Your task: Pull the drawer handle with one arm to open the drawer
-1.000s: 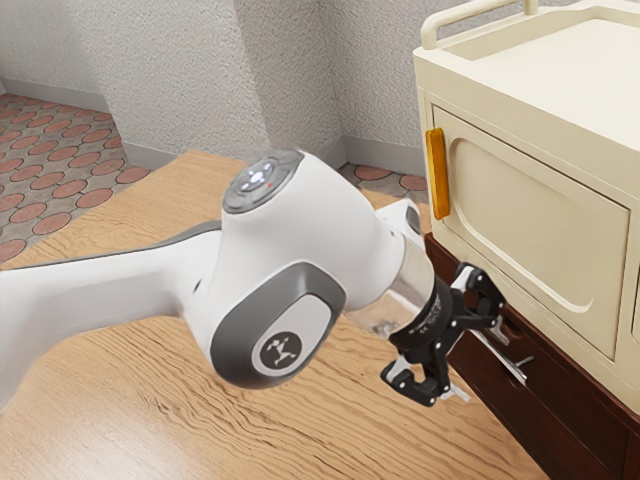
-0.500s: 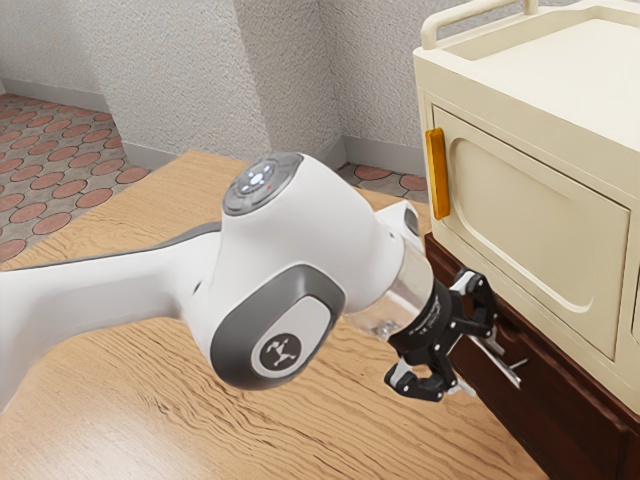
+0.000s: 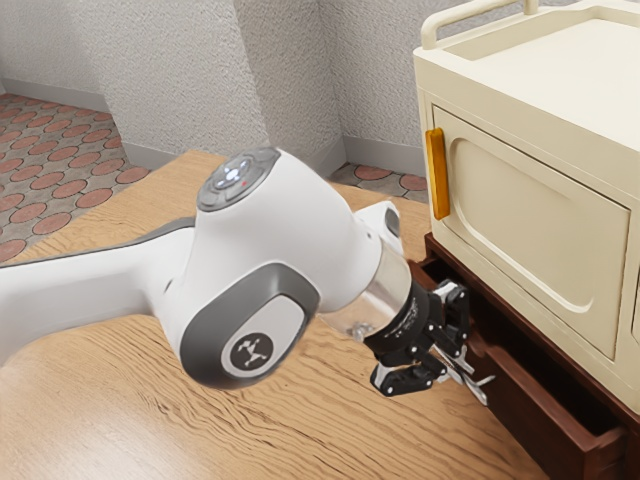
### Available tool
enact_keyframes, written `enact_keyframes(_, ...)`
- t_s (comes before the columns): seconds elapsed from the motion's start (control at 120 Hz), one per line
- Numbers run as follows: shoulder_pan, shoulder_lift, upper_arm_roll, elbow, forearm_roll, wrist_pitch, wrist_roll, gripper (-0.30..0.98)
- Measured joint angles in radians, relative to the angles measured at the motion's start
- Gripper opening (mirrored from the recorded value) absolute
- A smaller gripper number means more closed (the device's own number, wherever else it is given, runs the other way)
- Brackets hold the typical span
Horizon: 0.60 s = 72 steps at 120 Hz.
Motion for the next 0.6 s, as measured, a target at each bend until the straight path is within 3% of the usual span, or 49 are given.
enact_keyframes(0.6,-0.014,-0.150,0.043,-0.130,0.025,-0.070,0.023,-0.10)
